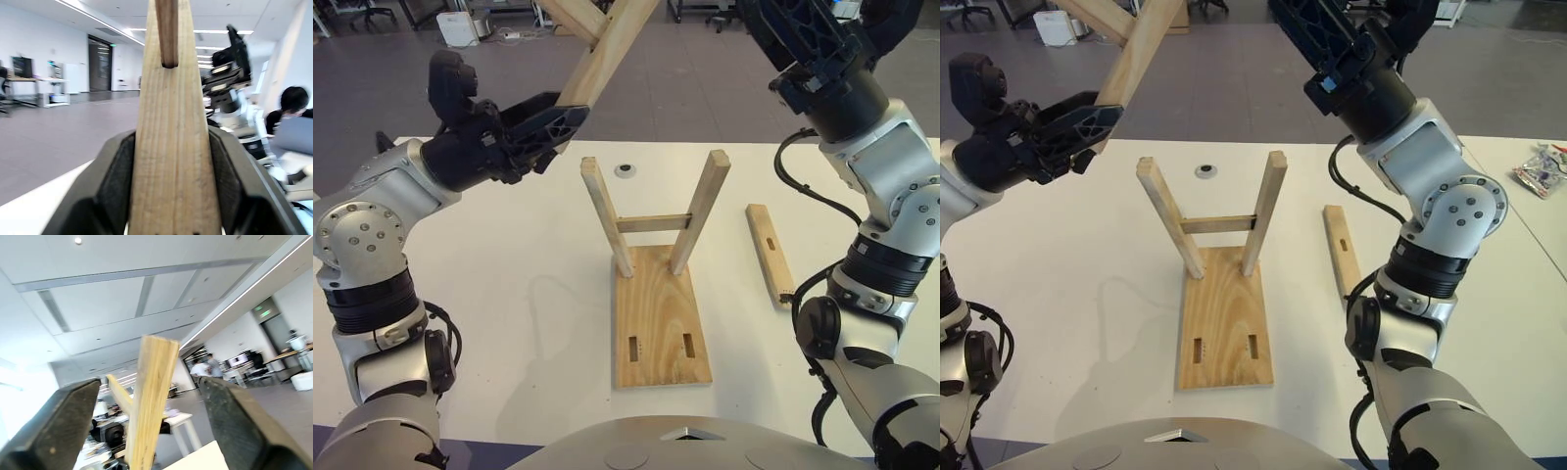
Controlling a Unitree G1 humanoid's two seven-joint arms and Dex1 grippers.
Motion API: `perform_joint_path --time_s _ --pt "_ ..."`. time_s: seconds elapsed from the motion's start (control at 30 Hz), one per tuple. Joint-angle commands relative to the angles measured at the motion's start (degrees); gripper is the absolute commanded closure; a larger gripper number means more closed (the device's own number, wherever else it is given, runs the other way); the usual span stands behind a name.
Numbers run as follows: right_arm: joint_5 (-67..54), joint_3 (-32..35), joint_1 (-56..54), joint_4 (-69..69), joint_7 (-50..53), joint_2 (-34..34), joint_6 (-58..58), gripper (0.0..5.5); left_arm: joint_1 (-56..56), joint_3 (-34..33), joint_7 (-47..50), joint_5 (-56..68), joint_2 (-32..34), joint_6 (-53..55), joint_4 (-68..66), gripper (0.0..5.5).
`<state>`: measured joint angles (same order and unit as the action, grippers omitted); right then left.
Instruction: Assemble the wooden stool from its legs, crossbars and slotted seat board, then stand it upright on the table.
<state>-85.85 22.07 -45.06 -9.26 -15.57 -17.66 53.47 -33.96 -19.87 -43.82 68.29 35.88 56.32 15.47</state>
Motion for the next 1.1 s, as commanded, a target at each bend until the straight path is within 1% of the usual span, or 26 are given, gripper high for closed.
perform_joint_path --time_s 0.03,0.27,0.33,0.43,0.57,0.63,0.73,0.8,0.83,0.93,0.97,1.03,1.1 --pt "-4.2 -1.1 -0.6 1.1 -2.5 -2.1 1.7 1.65 -2.9 1.5 2.2 8.3 -0.6 3.8 1.2 3.47" --pt "-8.2 -2.9 0.1 -0.5 -5.8 -4.3 2.1 1.65 -2.3 5.1 1.8 8.7 -0.3 3.6 1.8 3.47" --pt "-9.7 -3.5 -0.3 0.8 -5.9 -4.6 2.5 1.65 -1.0 5.9 1.2 8.0 0.5 3.6 3.2 3.47" --pt "-11.2 -4.3 0.0 0.8 -6.6 -5.3 2.4 2.2 1.3 7.0 -0.1 6.5 1.4 3.2 4.6 3.47" --pt "-10.6 -5.0 0.4 0.2 -7.0 -5.5 1.4 3.0 1.6 7.7 -1.2 6.0 2.1 2.8 4.7 3.47" --pt "-9.5 -6.4 1.6 -2.5 -7.6 -5.3 1.5 3.33 1.5 7.9 -1.2 5.9 1.9 2.4 4.6 3.47" --pt "-7.8 -7.6 3.0 -4.1 -8.1 -5.9 1.1 3.41 1.5 8.1 -0.9 5.7 1.4 1.9 4.7 3.47" --pt "-7.5 -7.5 3.1 -3.5 -7.8 -6.4 0.4 3.43 2.0 7.6 1.6 6.5 0.6 2.2 4.3 3.47" --pt "-7.3 -7.5 2.9 -3.0 -7.3 -6.8 0.0 3.43 3.5 7.4 2.5 6.6 0.4 2.2 5.3 3.11" --pt "-5.9 -6.5 1.4 -0.7 -4.7 -6.8 -2.2 3.43 9.6 6.6 4.6 8.3 0.3 2.4 9.3 2.62" --pt "-5.7 -6.2 1.1 -0.3 -4.3 -6.8 -2.6 3.44 11.1 6.4 5.1 9.5 0.5 2.8 10.2 2.55" --pt "-5.9 -5.4 1.7 -1.0 -4.3 -8.3 -2.3 3.46 17.7 6.1 5.3 13.4 2.2 4.6 13.8 2.55" --pt "-6.0 -4.7 3.3 -2.1 -5.7 -11.1 -0.6 3.46 28.1 4.8 3.7 14.2 5.7 6.8 18.3 2.55"
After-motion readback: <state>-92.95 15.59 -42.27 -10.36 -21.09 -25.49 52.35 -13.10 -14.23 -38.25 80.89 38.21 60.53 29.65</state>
